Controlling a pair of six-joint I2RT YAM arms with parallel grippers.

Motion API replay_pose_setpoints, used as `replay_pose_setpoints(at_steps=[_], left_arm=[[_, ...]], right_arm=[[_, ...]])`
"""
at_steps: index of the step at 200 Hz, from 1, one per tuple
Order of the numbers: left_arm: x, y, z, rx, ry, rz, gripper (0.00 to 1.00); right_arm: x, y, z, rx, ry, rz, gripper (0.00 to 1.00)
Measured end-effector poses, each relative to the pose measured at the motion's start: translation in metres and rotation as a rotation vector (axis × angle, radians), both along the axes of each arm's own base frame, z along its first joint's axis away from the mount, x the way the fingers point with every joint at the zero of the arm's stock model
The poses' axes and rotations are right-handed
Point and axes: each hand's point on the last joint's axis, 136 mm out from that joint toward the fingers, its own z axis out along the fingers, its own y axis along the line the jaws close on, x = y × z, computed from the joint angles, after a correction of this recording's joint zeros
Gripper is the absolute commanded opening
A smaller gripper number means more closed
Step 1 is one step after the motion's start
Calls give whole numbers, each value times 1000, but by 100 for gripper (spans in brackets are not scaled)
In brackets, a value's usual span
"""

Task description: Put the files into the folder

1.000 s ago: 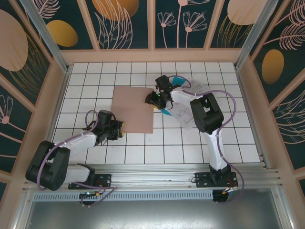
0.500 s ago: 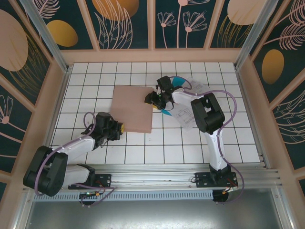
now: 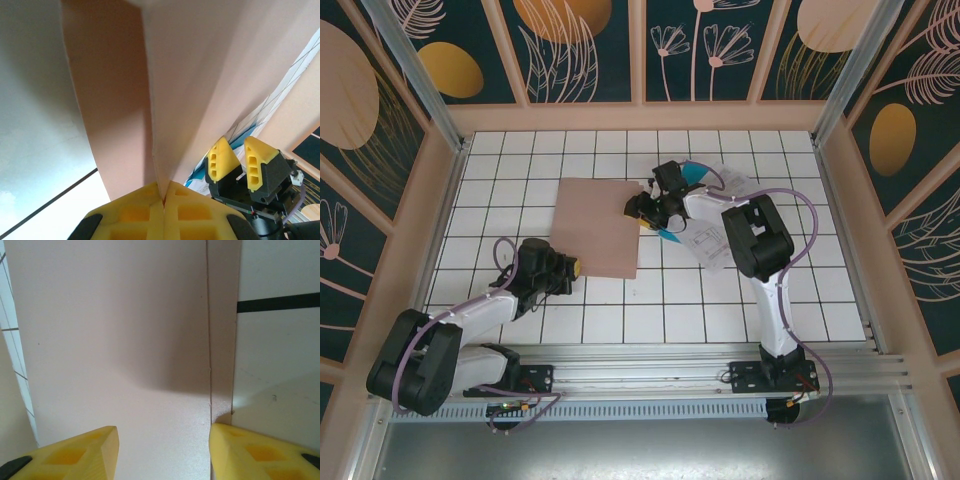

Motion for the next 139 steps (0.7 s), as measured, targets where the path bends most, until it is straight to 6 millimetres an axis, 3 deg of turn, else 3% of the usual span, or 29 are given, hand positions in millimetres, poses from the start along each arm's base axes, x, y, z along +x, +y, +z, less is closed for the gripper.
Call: replay_pose_setpoints(at_steps=[71,113,139], left_arm=[[-8,1,9,-63,-59,15,0],[-11,-1,7,-83,-68,3,0],[-8,-4,8,-95,-79,-7,0]], right_arm=[[-7,-10,4,81,61,-27,56],[-9,-10,4,118,87,-36,48],[-13,-8,4,142,120,-40,38]])
